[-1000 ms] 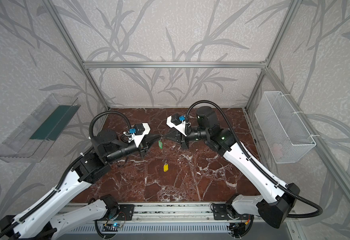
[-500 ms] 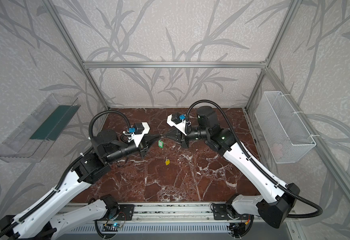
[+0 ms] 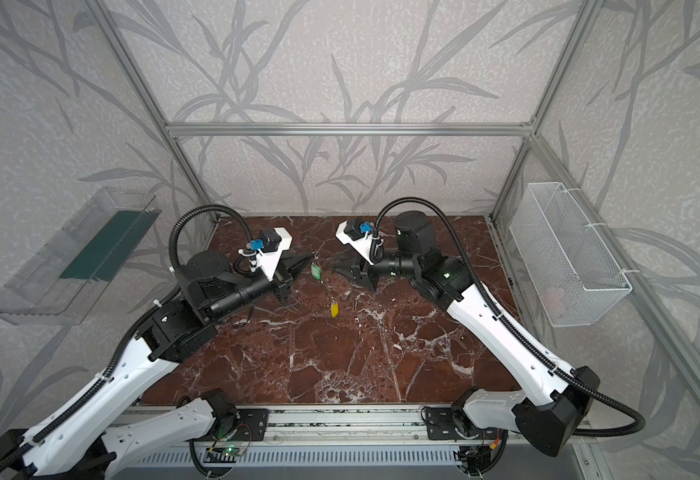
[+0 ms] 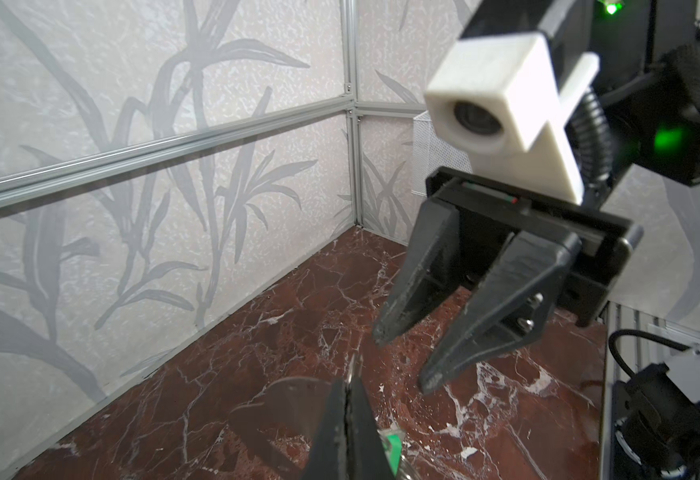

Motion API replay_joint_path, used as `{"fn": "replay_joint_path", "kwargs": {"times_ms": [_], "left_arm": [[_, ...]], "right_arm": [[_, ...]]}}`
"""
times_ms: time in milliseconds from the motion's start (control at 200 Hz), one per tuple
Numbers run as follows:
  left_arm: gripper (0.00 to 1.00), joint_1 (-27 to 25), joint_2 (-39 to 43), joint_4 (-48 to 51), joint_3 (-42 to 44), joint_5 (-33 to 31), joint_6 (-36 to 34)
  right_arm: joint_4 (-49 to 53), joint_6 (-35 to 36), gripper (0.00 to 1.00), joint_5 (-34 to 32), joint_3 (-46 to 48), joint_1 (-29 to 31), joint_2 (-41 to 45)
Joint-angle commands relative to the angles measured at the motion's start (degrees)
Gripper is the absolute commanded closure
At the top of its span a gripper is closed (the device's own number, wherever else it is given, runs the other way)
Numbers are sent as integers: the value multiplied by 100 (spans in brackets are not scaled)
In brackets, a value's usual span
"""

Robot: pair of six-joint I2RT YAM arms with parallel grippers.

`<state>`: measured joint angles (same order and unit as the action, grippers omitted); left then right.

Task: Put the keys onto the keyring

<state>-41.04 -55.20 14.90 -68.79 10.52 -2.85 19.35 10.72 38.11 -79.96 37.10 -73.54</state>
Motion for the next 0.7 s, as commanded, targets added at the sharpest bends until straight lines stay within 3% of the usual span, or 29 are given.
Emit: {"fn": "replay_joint_path", "kwargs": {"times_ms": [0, 290, 505, 695], "left_arm": [[100, -18, -250, 575, -693, -481, 295], [100, -111, -1574, 2657, -2734, -1336, 944], [100, -196, -1851, 2759, -2935, -1695, 1546], [100, -275, -1880, 2641, -2901, -1580, 1728]], "right_arm": [[-141, -321, 66, -349, 74, -18, 321], [-1099, -986, 63, -948, 552, 234, 795], [-1152, -754, 61, -1710, 322, 611, 663], [-1134, -529, 61, -2029, 192, 768, 353]]}}
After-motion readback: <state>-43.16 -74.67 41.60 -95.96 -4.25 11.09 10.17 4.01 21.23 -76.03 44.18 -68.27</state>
